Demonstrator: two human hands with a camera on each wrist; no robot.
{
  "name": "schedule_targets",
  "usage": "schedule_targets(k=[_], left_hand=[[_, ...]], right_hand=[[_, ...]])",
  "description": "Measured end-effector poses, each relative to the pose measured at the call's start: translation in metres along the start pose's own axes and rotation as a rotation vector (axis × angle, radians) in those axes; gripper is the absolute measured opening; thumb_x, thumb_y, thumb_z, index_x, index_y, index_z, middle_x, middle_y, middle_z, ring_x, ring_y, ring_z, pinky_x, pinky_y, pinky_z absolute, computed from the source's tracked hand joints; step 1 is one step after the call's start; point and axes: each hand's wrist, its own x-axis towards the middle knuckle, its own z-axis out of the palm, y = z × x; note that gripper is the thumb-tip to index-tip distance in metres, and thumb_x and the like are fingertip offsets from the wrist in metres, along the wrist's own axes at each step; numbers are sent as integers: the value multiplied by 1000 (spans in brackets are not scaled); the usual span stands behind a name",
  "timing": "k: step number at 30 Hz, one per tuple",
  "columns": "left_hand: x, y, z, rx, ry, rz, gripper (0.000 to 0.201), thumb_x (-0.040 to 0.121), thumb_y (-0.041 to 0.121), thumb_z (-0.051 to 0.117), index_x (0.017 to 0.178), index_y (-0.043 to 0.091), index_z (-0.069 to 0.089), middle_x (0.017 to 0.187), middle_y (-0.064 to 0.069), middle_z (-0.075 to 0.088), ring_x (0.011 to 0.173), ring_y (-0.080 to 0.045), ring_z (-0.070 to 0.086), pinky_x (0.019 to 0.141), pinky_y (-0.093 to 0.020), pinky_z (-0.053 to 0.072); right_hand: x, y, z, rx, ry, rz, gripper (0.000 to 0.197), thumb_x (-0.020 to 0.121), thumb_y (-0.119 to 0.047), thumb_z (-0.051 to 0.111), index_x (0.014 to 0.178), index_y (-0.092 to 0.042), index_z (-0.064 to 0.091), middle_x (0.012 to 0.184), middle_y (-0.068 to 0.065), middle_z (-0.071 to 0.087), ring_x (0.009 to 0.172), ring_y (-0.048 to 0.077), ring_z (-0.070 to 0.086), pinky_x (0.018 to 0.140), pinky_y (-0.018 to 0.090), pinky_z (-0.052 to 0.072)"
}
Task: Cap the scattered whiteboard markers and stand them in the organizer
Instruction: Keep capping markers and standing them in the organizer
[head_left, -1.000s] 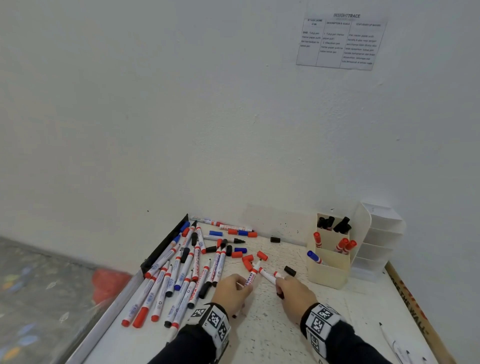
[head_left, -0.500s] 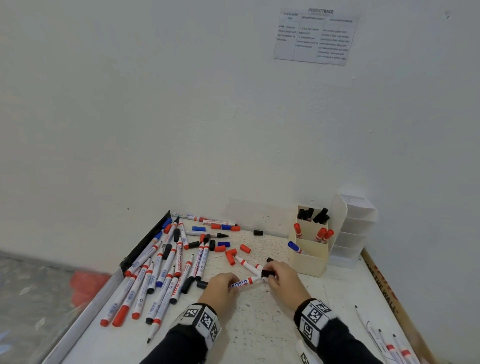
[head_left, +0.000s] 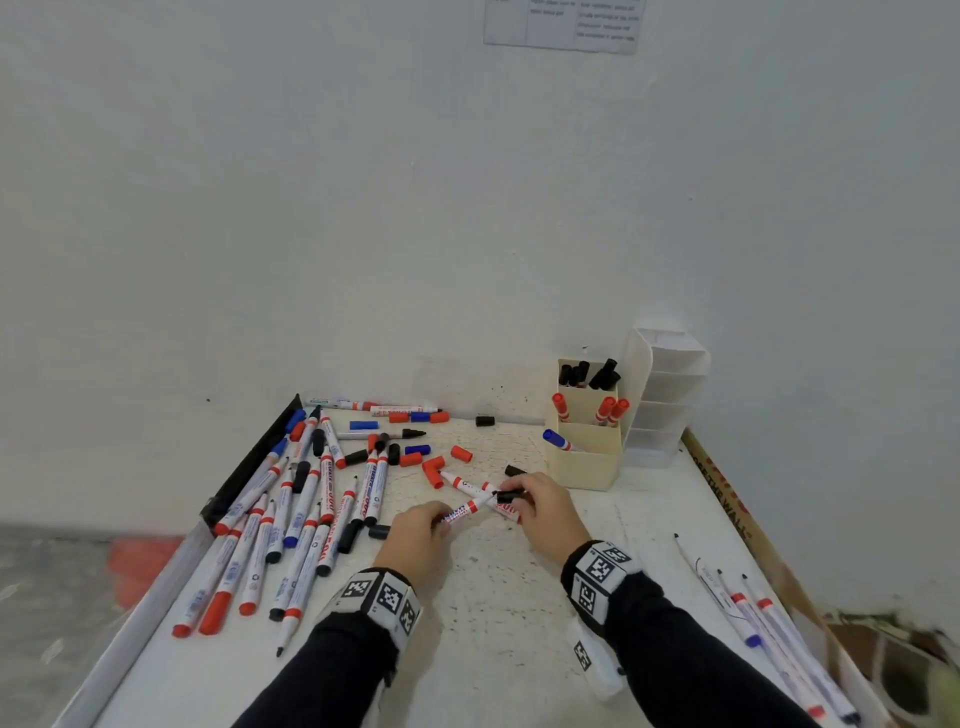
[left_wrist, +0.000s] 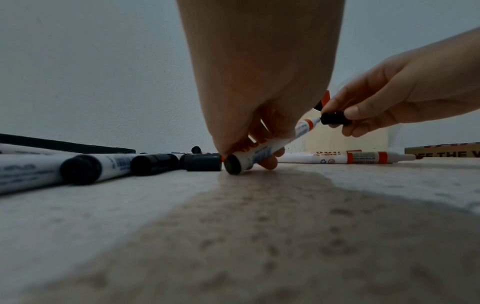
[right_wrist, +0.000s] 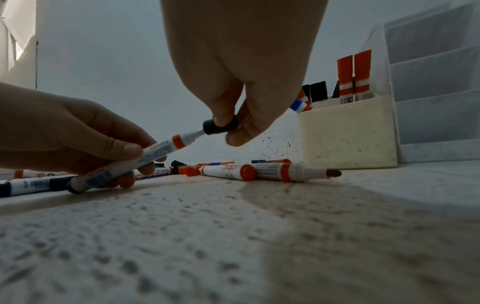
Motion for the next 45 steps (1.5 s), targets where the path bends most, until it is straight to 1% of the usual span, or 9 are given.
schedule_targets(k=[10, 13, 15, 22, 25, 28, 32, 37, 45], left_hand=[[-1, 2, 1, 4, 7, 62, 28, 96, 12, 43, 118, 12, 60, 101, -2, 61, 82, -8, 50, 66, -13, 35], [-1, 4, 1, 8, -32, 83, 30, 97, 11, 41, 119, 11, 61, 102, -4, 63, 82, -10, 49, 67, -17, 35], [-3, 7, -1, -36, -56, 91, 27, 96, 16, 43, 116, 14, 62, 98, -1, 60, 77, -8, 49, 63, -16, 35], [-6, 5, -2, -144, -52, 152, 24, 76, 20, 74, 84, 31, 53, 88, 8, 57, 78, -12, 57, 69, -20, 48], [-7, 5, -3, -210, -46, 140, 16, 79, 20, 71, 93, 24, 64, 86, 10, 61, 67, -10, 62, 71, -23, 54], [-4, 2, 0, -149, -33, 158, 22, 87, 28, 62, 105, 17, 69, 79, 12, 63, 66, -4, 55, 69, -19, 47], [-5, 5, 2, -143, -96, 199, 24, 95, 26, 49, 85, 13, 66, 60, 5, 50, 50, -6, 39, 51, -17, 33], [-8, 8, 1, -449, -287, 22, 27, 98, 27, 42, 84, 14, 62, 56, 6, 45, 35, -4, 29, 36, -18, 26], [-9, 11, -1, -637, -335, -42, 34, 98, 32, 41, 78, 12, 60, 45, 9, 41, 31, -4, 24, 33, -14, 18]], right_hand=[[-1, 2, 2, 115, -1, 28, 26, 87, 3, 49, 102, -10, 65, 108, 6, 61, 93, 12, 53, 83, 15, 40], [-1, -3, 7, 175, -11, 69, 15, 93, -14, 49, 95, -12, 64, 85, 6, 60, 71, 14, 52, 63, 18, 40], [-1, -5, 7, 148, 6, 82, 29, 96, -28, 44, 73, -15, 56, 64, 1, 49, 57, 11, 41, 54, 21, 32], [-4, -6, 8, 91, 26, 108, 48, 97, -43, 34, 55, -22, 40, 54, -4, 37, 53, 13, 36, 56, 30, 30], [-3, -6, 8, 112, 39, 114, 49, 98, -40, 33, 54, -19, 37, 53, -3, 35, 52, 13, 34, 54, 29, 28], [-1, -6, 8, 134, 34, 119, 49, 98, -39, 33, 54, -18, 37, 53, -3, 35, 52, 13, 34, 54, 28, 28], [0, -8, 9, 139, 9, 113, 49, 99, -38, 31, 54, -18, 37, 54, -2, 34, 52, 12, 33, 53, 27, 27], [-3, -13, 9, 182, -3, 53, 46, 99, -32, 33, 55, -19, 36, 55, -3, 32, 53, 11, 31, 54, 26, 26], [-6, -13, 9, 218, 25, -63, 39, 99, -26, 35, 60, -21, 37, 57, -4, 31, 55, 10, 31, 52, 20, 26]])
